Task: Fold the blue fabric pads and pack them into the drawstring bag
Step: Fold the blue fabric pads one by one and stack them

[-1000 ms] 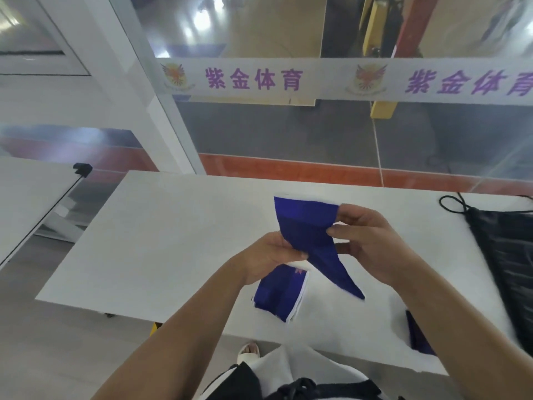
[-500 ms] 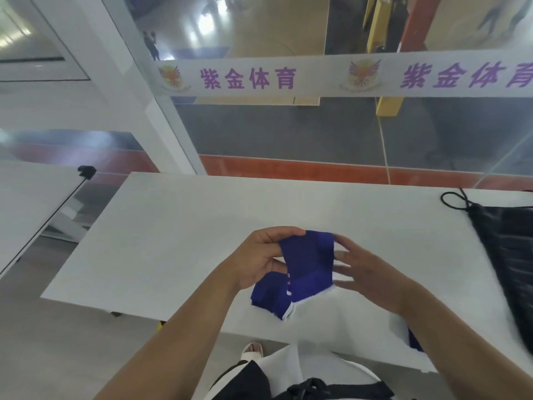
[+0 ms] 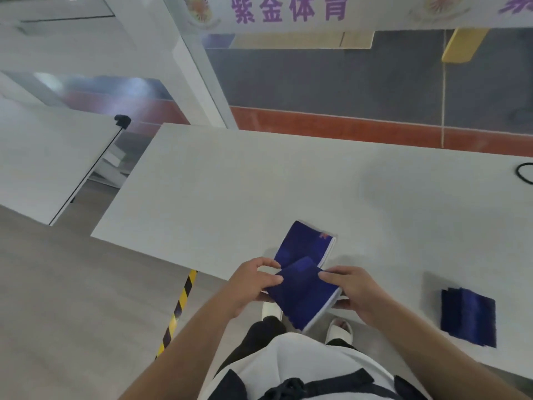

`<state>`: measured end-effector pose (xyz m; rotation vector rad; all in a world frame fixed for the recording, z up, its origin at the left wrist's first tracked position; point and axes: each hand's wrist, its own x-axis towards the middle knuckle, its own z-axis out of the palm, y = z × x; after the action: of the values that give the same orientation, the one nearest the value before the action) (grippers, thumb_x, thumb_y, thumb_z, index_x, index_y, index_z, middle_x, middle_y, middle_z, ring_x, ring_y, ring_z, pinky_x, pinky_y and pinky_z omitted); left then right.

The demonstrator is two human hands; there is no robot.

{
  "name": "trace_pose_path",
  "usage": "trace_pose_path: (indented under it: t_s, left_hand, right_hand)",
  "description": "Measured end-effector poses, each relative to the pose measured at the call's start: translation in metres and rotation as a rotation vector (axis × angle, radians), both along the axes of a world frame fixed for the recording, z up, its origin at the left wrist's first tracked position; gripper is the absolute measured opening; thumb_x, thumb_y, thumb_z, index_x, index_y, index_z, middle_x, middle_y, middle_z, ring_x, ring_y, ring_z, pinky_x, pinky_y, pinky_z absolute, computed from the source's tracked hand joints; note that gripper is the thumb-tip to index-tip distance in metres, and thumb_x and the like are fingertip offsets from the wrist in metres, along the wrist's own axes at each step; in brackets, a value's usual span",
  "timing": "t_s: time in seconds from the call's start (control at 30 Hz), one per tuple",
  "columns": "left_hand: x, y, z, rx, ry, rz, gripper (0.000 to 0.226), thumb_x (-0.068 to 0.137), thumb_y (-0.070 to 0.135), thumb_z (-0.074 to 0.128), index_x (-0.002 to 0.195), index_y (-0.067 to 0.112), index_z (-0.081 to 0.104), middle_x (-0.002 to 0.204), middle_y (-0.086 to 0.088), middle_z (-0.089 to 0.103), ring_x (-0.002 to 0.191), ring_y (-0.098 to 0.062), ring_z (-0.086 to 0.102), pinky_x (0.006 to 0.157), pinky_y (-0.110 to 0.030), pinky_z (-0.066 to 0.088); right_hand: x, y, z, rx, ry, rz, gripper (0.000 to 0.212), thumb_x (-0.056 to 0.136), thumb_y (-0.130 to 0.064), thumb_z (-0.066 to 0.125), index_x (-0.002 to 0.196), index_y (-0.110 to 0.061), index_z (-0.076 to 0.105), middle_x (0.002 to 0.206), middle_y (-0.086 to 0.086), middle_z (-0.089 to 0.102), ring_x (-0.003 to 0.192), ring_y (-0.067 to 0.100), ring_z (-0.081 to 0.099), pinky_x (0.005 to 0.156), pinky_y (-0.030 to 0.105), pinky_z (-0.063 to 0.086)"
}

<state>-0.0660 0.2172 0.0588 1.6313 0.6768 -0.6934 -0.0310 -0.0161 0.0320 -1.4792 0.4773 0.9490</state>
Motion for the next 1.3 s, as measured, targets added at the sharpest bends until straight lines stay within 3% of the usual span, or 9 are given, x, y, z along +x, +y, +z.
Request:
trace_pose_path:
  t_s: [0.13, 0.27, 0.43, 0.63, 0.8, 0.97, 1.07, 1.17, 1.3]
  left_hand:
    - [0.004, 0.012, 0.007, -0.192, -0.033, 0.155, 0.034, 0.090, 0.006, 0.071, 0.121, 0.014, 0.062, 0.111, -0.015, 0.074, 0.097, -0.025, 0.072, 0.079, -0.039, 0.060]
    - [0.026, 0.014, 0.025, -0.226, -0.036, -0.043, 0.027, 0.087, 0.005, 0.073, 0.111, 0.015, 0.066, 0.107, -0.012, 0.075, 0.092, -0.025, 0.073, 0.070, -0.032, 0.057]
    - [0.057, 0.010, 0.036, -0.237, -0.101, -0.231, 0.022, 0.088, 0.015, 0.075, 0.108, 0.015, 0.066, 0.110, -0.019, 0.073, 0.088, -0.029, 0.070, 0.069, -0.035, 0.051]
    - [0.058, 0.034, 0.016, -0.242, -0.051, -0.362, 0.032, 0.092, 0.021, 0.071, 0.124, 0.021, 0.068, 0.120, -0.005, 0.073, 0.113, -0.029, 0.067, 0.095, -0.038, 0.056]
    - [0.048, 0.030, -0.010, -0.316, -0.087, -0.122, 0.028, 0.096, 0.016, 0.064, 0.123, 0.011, 0.066, 0.116, -0.012, 0.074, 0.110, -0.033, 0.069, 0.089, -0.040, 0.058]
    - [0.057, 0.033, -0.024, -0.345, -0.144, -0.213, 0.031, 0.094, 0.005, 0.064, 0.124, 0.014, 0.067, 0.114, -0.013, 0.074, 0.106, -0.030, 0.071, 0.090, -0.042, 0.059]
    - [0.073, 0.038, -0.030, -0.266, -0.178, -0.163, 0.028, 0.094, 0.006, 0.065, 0.121, 0.010, 0.069, 0.108, -0.013, 0.076, 0.102, -0.032, 0.072, 0.084, -0.040, 0.061]
    - [0.093, 0.041, -0.039, -0.164, -0.189, -0.144, 0.025, 0.093, 0.011, 0.069, 0.117, 0.004, 0.068, 0.104, -0.013, 0.077, 0.098, -0.033, 0.073, 0.073, -0.035, 0.061]
    - [0.113, 0.034, -0.046, -0.021, -0.230, -0.192, 0.022, 0.091, 0.012, 0.072, 0.110, 0.005, 0.065, 0.097, -0.012, 0.075, 0.084, -0.026, 0.074, 0.061, -0.032, 0.061]
  right_hand:
    - [0.007, 0.010, 0.007, 0.031, -0.031, 0.193, 0.026, 0.088, -0.031, 0.074, 0.112, -0.021, 0.072, 0.108, 0.009, 0.076, 0.090, 0.021, 0.072, 0.084, 0.041, 0.058]
    - [0.033, 0.016, 0.034, -0.018, -0.298, 0.311, 0.049, 0.078, -0.025, 0.084, 0.122, -0.034, 0.064, 0.109, -0.003, 0.072, 0.100, 0.015, 0.069, 0.089, 0.030, 0.053]
    - [0.052, 0.026, 0.058, -0.102, -0.519, 0.597, 0.013, 0.086, -0.014, 0.072, 0.098, -0.011, 0.078, 0.089, 0.012, 0.074, 0.084, 0.029, 0.069, 0.077, 0.039, 0.052]
    - [0.046, 0.008, 0.057, 0.034, -0.294, 0.091, 0.018, 0.089, 0.003, 0.067, 0.105, -0.003, 0.074, 0.099, 0.014, 0.078, 0.086, 0.025, 0.074, 0.073, 0.034, 0.062]
    - [0.023, 0.013, 0.046, -0.024, -0.161, -0.001, 0.023, 0.088, 0.001, 0.070, 0.109, -0.009, 0.066, 0.098, 0.014, 0.077, 0.083, 0.025, 0.075, 0.068, 0.033, 0.061]
    - [0.012, 0.035, 0.022, -0.235, -0.124, -0.196, 0.010, 0.094, -0.004, 0.063, 0.097, -0.001, 0.072, 0.096, 0.016, 0.076, 0.084, 0.030, 0.074, 0.069, 0.040, 0.064]
    - [0.013, 0.050, 0.015, -0.257, -0.090, -0.260, 0.011, 0.095, -0.007, 0.063, 0.097, 0.000, 0.072, 0.090, 0.015, 0.076, 0.073, 0.025, 0.074, 0.061, 0.036, 0.063]
    - [0.019, 0.062, 0.005, -0.311, -0.084, -0.303, 0.013, 0.092, -0.010, 0.068, 0.094, 0.003, 0.070, 0.090, 0.020, 0.075, 0.075, 0.034, 0.073, 0.070, 0.045, 0.064]
    - [0.024, 0.073, -0.004, -0.505, -0.144, -0.332, 0.013, 0.085, -0.019, 0.072, 0.092, -0.012, 0.064, 0.088, 0.012, 0.073, 0.076, 0.032, 0.072, 0.074, 0.049, 0.062]
